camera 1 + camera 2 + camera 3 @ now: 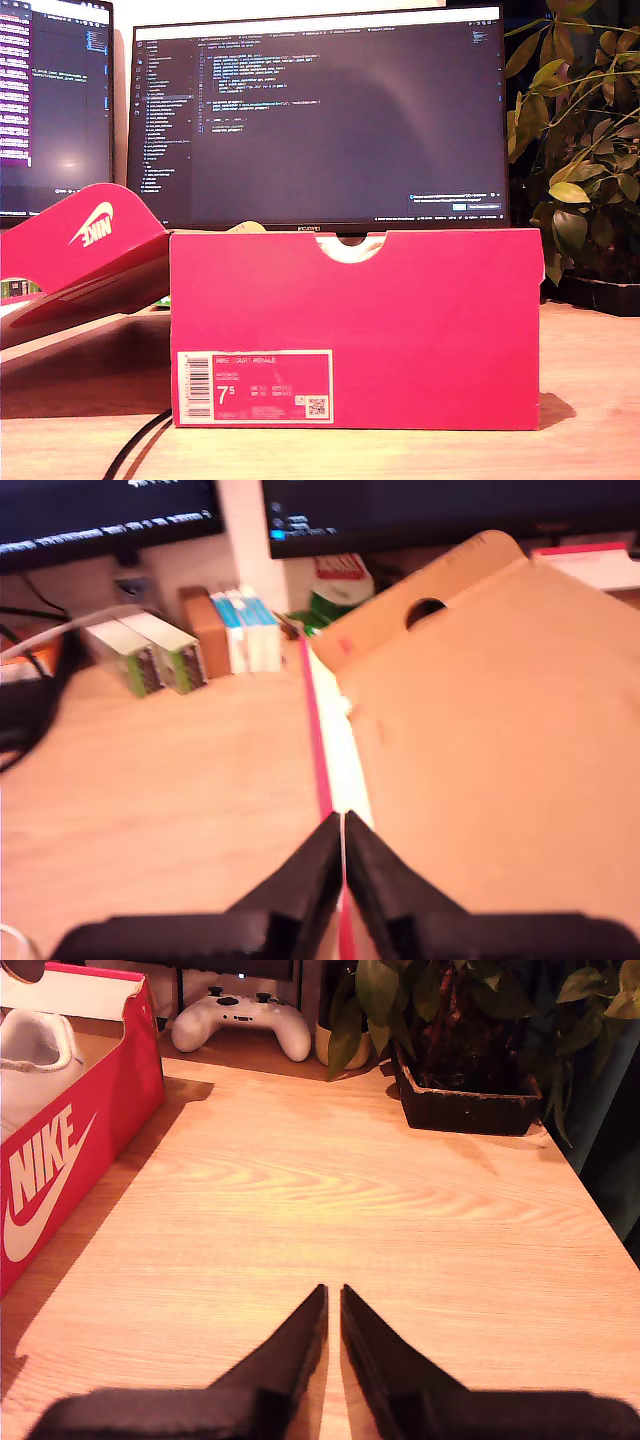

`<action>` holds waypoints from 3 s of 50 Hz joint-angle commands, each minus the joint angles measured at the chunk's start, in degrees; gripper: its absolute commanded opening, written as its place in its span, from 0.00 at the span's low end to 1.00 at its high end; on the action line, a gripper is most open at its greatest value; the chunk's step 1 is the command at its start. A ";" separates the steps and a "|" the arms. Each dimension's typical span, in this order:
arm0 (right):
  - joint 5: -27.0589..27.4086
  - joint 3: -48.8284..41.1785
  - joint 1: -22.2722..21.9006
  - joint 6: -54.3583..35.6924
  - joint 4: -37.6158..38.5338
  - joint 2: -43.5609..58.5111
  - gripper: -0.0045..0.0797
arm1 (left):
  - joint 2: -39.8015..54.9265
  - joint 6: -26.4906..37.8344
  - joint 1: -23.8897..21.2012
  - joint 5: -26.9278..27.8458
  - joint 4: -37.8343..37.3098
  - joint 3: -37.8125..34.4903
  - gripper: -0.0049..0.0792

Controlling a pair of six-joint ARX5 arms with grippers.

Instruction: Pack the white shoes by picking the first shoe and placing it inside the red shoebox, left side, then picking and rotating the second shoe and placing it in the shoebox

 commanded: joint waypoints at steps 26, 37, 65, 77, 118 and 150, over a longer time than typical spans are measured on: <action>-0.02 -1.18 -0.52 -0.33 0.26 -0.37 0.04 | -10.01 -0.66 3.32 0.17 -9.49 -4.81 0.04; -0.02 -1.18 -0.52 -0.31 0.26 -0.37 0.04 | -12.07 -1.44 3.34 -0.50 -11.72 -4.81 0.04; -0.02 -1.18 -0.52 -0.31 0.26 -0.37 0.04 | -12.52 -6.95 2.23 -0.79 -11.72 -4.81 0.04; -0.02 -1.18 -0.52 -0.31 0.26 -0.37 0.04 | -14.53 -6.19 -0.13 -2.34 -11.74 -4.81 0.04; -0.02 -1.18 -0.52 -0.31 0.26 -0.37 0.04 | -15.65 -3.67 -0.04 -4.46 -11.65 -4.81 0.04; -0.04 -1.18 -0.52 -0.33 0.24 -0.37 0.04 | -15.65 -3.67 -0.04 -4.46 -11.63 -4.81 0.04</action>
